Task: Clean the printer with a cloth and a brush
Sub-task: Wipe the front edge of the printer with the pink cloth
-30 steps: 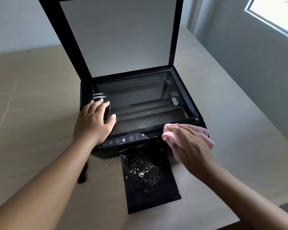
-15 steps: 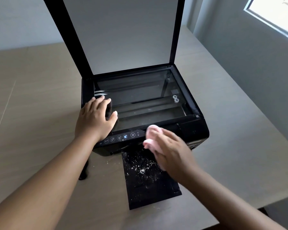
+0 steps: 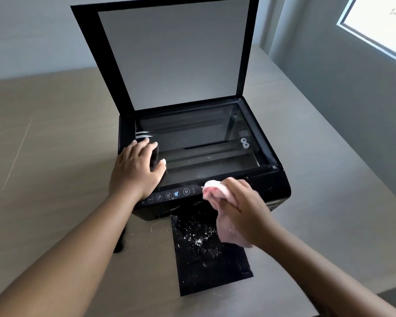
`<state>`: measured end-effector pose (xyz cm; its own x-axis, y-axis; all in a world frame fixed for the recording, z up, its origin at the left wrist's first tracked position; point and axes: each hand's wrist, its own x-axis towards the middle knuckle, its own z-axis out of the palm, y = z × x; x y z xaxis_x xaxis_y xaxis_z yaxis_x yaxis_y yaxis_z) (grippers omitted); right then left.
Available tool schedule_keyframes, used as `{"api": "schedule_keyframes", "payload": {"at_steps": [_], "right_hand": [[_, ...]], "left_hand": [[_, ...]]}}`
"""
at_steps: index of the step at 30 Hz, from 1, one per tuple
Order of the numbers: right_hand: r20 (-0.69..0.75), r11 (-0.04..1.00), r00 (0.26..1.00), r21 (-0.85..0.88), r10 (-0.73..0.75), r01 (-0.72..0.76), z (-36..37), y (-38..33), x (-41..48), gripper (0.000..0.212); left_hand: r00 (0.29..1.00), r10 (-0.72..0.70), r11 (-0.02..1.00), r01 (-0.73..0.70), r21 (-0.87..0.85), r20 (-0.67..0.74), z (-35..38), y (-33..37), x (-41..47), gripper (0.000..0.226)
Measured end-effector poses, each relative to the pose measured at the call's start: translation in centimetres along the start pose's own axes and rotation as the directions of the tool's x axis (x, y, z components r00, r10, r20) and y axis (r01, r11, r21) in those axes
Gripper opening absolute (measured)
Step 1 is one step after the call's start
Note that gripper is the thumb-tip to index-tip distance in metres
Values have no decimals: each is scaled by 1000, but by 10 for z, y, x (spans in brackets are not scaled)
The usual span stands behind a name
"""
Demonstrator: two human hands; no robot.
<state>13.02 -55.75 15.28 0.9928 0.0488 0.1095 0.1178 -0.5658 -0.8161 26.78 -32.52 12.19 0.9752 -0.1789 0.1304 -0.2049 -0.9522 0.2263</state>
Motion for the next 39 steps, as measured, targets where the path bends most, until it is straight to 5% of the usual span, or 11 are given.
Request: {"api": "schedule_keyframes", "payload": {"at_steps": [5, 12, 16, 20, 22, 26, 29, 31, 34, 36, 39], "right_hand": [[-302, 976, 948, 215, 96, -30, -43, -1, 17, 21], [-181, 941, 984, 335, 10, 52, -33, -14, 81, 11], [-190, 942, 979, -335, -75, 7, -11, 3, 103, 31], [-139, 870, 987, -472, 86, -142, 13, -1, 96, 55], [-48, 819, 997, -569, 66, -82, 24, 5, 94, 73], [139, 829, 975, -514, -174, 221, 22, 15, 93, 44], [308, 793, 866, -361, -395, 490, 6, 19, 79, 31], [207, 803, 878, -356, -431, 478, -6, 25, 86, 27], [-76, 900, 981, -415, -179, 132, -7, 28, 122, 35], [34, 882, 981, -433, -192, 188, 8, 21, 129, 33], [310, 822, 871, -316, -381, 473, 25, 8, 96, 25]], "left_hand": [[1000, 4, 1000, -5, -3, -9, 1, 1, 0, 58], [1000, 3, 1000, -3, 4, -13, 1, -2, 0, 59], [1000, -1, 1000, 1, 10, -8, 0, -1, 0, 59], [1000, -6, 1000, 6, 19, -5, 0, -1, 1, 65], [1000, -5, 1000, 5, 20, -7, 0, 0, 1, 65], [1000, -9, 1000, 9, 16, -8, 0, -1, 1, 65], [1000, 2, 1000, -2, 15, -13, 0, 0, 0, 68], [1000, -3, 1000, 3, 8, -23, -1, 0, 0, 67], [1000, 1, 1000, -1, 5, -13, 1, -1, 1, 62], [1000, -1, 1000, 1, 5, -10, 2, -1, 0, 59], [1000, 1, 1000, -1, -19, -11, 1, -2, 2, 55]]}}
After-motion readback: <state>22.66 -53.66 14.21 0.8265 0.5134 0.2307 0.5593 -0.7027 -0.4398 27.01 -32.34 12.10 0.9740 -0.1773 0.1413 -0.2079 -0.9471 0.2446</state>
